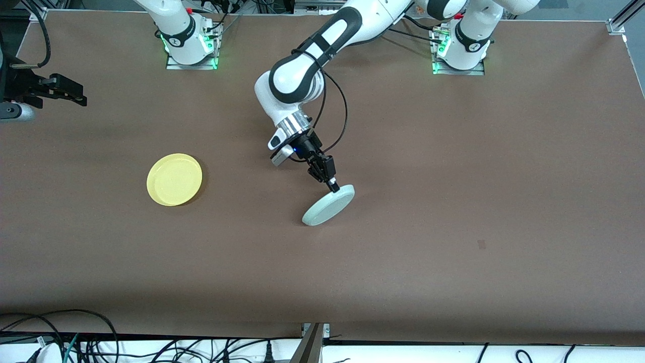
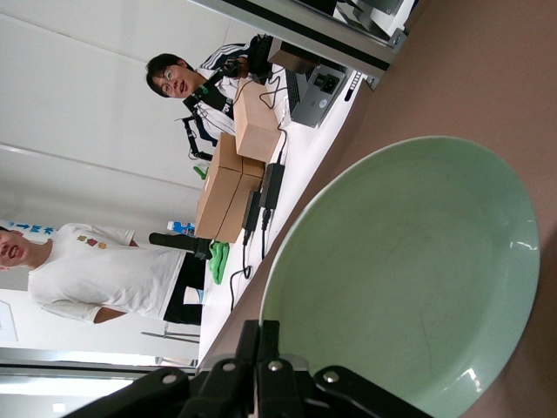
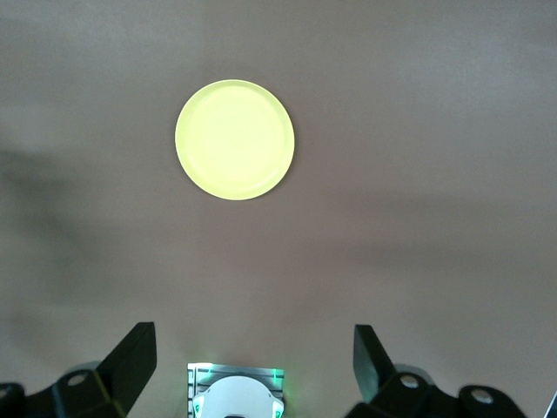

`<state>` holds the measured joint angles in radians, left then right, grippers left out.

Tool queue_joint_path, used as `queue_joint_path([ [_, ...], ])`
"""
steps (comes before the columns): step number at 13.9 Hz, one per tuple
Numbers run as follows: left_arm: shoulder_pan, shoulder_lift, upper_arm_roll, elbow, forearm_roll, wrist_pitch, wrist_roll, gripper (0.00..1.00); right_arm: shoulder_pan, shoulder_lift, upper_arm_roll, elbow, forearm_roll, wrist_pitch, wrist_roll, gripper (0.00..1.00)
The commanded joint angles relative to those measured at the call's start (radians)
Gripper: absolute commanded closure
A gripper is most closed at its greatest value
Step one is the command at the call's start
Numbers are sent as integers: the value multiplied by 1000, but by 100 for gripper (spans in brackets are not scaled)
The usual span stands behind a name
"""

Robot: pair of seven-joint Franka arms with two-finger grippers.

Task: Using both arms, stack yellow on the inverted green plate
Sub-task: 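Set the inverted green plate down mid-table and open the left gripper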

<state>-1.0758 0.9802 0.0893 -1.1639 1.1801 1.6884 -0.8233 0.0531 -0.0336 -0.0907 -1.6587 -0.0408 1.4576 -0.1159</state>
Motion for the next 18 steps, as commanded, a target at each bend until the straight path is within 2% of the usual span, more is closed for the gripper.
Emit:
queue_joint_path([
  [1,-68,69,33,41,33,-81,-48,100,1,1,-1,11,16,-13,-5,0],
  [7,-145,100,41,44,35,-98,-120,100,1,1,-1,11,16,-13,-7,0],
  [8,-150,98,37,49,32,-98,-147,83,-1,1,-3,10,18,-14,-8,0],
  [9,-163,97,33,49,29,-96,-166,52,1,1,-4,10,22,-14,-8,0],
  [10,-174,97,30,50,20,-95,-204,1,1,1,-4,11,22,-13,-8,0],
  [13,-176,101,-25,38,7,-27,-487,0,1,1,-4,11,22,-13,-7,0],
  [15,-176,120,-31,33,7,54,-656,0,1,1,-4,11,24,-13,-5,0],
  [18,-167,112,-34,-8,-86,242,-874,0,1,1,-4,11,24,-13,-5,0],
])
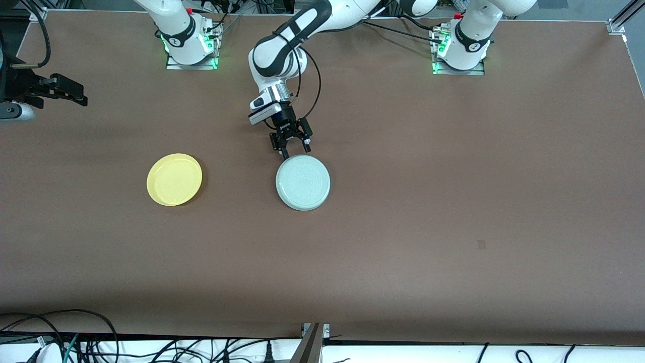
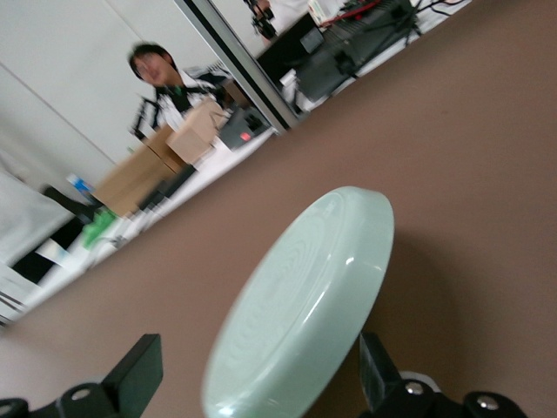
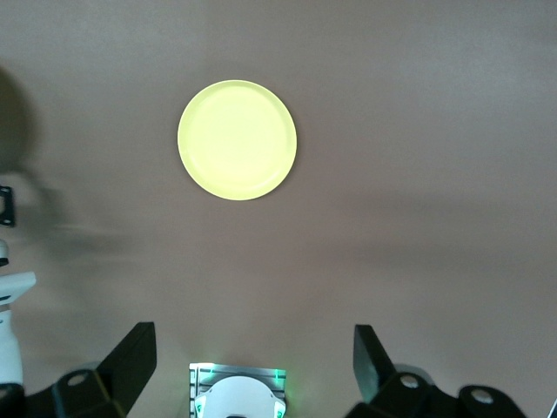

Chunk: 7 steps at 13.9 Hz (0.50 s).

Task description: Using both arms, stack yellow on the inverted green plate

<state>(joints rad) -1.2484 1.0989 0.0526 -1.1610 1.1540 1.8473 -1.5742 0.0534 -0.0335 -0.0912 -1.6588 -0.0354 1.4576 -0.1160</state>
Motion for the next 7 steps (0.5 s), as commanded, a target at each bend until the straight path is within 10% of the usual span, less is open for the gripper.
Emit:
queue_joint_path([
  [1,15,-7,3,-12,-83,165,-197,0,0,1,-2,11,19,-13,-5,0],
  [7,154,-39,-40,-6,-284,400,-265,0,0,1,-4,10,17,-11,-2,0],
])
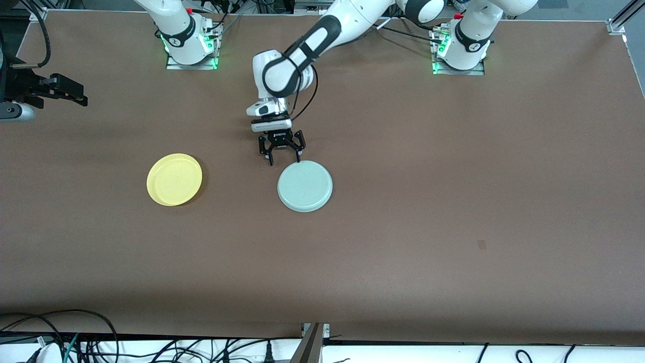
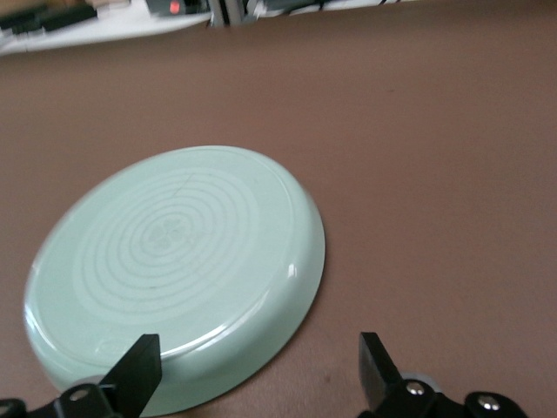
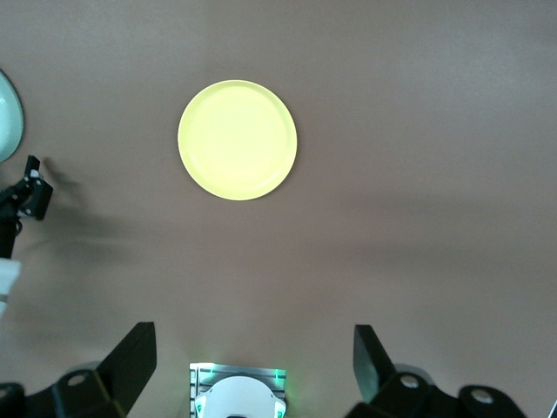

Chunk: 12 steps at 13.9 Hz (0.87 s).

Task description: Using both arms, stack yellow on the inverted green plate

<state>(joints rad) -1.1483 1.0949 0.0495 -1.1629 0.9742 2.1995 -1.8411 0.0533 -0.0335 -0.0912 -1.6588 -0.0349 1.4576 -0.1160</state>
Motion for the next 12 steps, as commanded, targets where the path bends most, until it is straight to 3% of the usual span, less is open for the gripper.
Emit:
queue_joint_path([
  [1,71,-56,-46,-4,-174,46,43,0,-6,3,-5,10,17,-8,4,0],
  [4,117,-143,-39,-4,-463,40,178,0,-12,24,-8,7,17,1,6,0],
  [6,188,-213,-46,-6,-570,29,302,0,-27,70,-33,8,18,7,4,0],
  [9,258,-283,-45,-3,-768,-33,313,0,-32,113,-54,-22,12,65,-8,0],
  [12,341,-358,-48,-3,-887,-92,318,0,-41,174,-62,-65,12,147,-1,0],
])
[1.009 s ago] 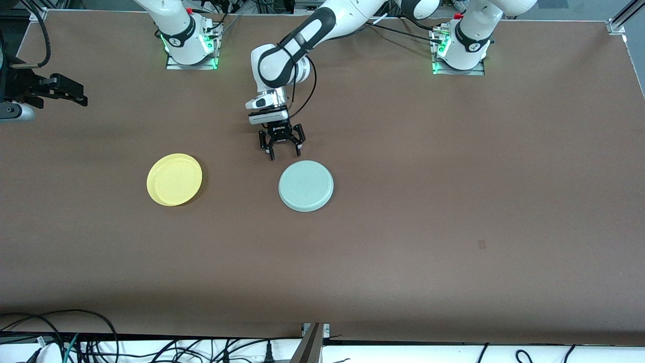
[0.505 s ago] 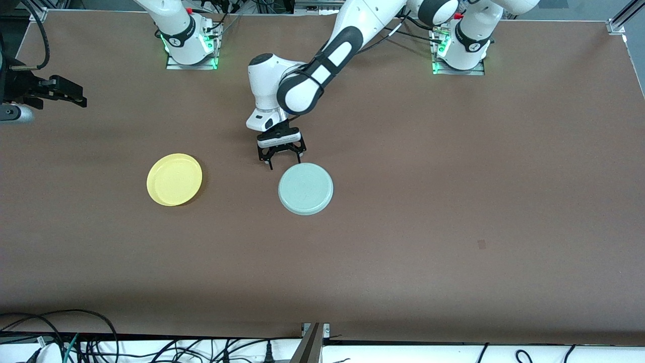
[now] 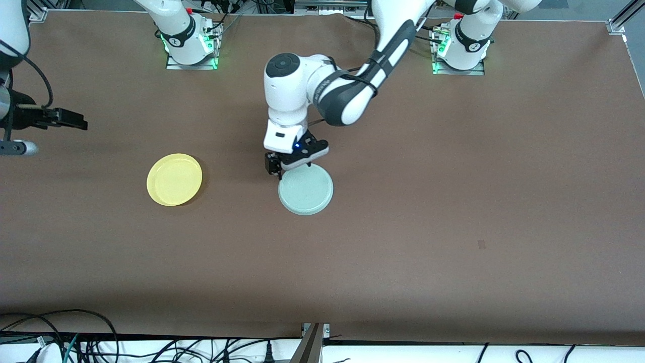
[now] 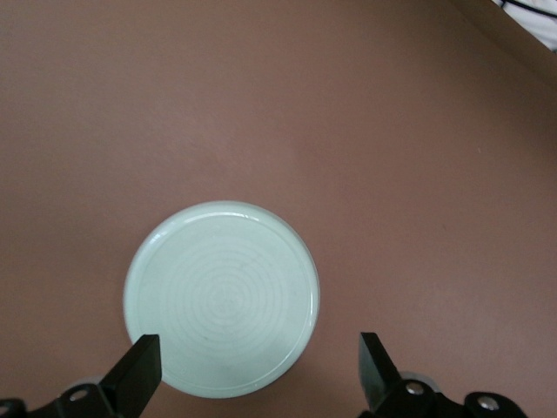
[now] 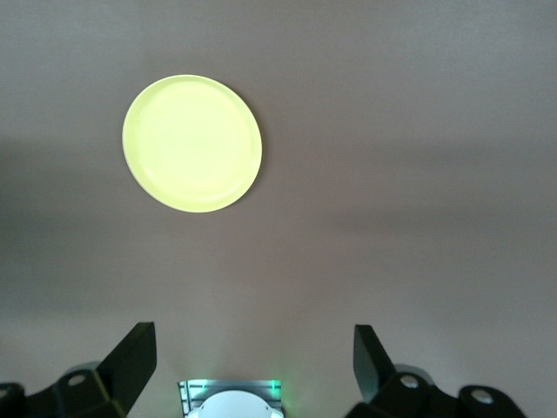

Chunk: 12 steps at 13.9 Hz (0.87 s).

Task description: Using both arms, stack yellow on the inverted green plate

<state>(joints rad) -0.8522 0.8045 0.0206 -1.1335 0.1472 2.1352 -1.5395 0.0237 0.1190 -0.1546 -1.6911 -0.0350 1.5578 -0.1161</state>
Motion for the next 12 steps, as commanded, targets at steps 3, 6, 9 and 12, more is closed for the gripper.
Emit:
queue_joint_path([
  [3,128,-140,-22,-31,-136,-131,94,0,-16,66,-2,-190,21,312,6,0],
  [6,300,-192,-22,-29,-346,-246,373,0,-18,91,-3,-373,92,592,6,0],
  [9,413,-202,-21,99,-396,-510,605,0,-19,178,-3,-423,159,750,0,0],
  [12,482,-255,-11,136,-387,-687,777,0,-18,275,-2,-426,283,859,-11,7],
])
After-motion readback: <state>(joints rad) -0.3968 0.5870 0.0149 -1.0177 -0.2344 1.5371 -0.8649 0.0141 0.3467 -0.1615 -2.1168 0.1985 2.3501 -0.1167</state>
